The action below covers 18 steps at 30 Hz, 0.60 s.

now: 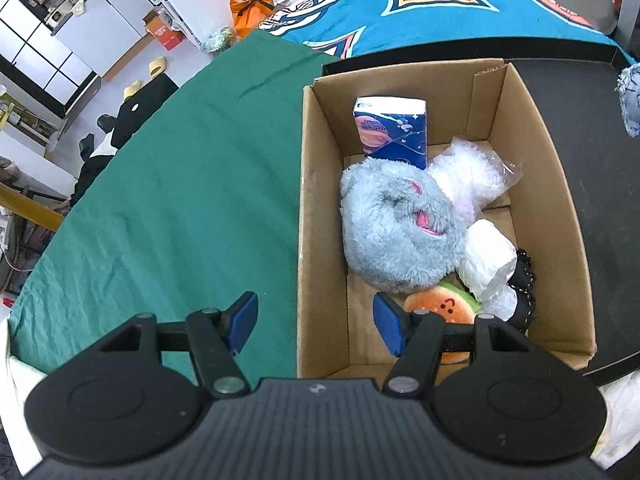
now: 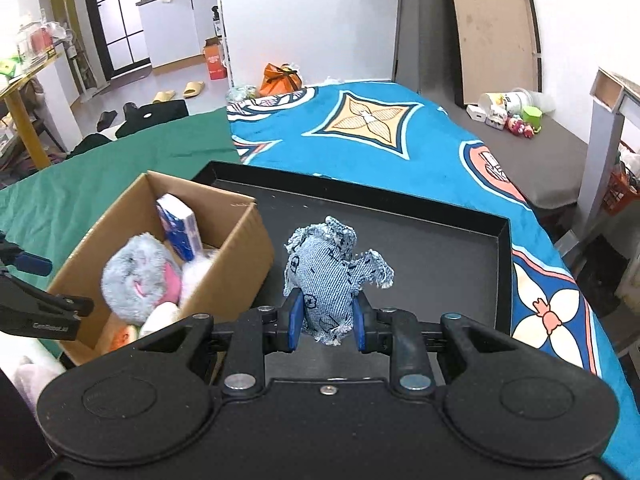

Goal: Organize soft objects
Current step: 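Lift the fish plush with the right gripper and carry it over the box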

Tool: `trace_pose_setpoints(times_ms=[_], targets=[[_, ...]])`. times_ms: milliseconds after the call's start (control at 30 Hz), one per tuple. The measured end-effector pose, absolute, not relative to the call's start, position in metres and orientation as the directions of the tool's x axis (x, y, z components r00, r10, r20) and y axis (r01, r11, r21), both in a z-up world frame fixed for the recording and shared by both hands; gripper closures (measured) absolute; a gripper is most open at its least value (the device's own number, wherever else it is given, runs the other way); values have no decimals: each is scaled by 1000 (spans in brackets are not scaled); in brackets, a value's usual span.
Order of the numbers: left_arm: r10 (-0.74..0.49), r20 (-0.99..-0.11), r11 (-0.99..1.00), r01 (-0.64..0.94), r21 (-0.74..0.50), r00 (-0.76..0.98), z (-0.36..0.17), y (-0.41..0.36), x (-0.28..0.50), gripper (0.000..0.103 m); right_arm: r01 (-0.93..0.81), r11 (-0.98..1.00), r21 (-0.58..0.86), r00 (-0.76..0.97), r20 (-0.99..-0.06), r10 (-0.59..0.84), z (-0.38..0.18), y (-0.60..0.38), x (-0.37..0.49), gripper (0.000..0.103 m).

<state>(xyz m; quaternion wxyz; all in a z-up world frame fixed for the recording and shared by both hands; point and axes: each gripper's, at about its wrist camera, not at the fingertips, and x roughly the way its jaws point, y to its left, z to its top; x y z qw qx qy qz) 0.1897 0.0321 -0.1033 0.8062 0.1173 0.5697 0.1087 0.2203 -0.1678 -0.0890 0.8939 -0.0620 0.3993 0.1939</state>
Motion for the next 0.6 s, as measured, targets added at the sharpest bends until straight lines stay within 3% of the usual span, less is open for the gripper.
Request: trace_pose_setpoints(times_ms=[600], targets=[[219,-924,976,-90,200,314,-111,59,187,48,-486,873,41,588,-723,362,-68,-122,201,78]])
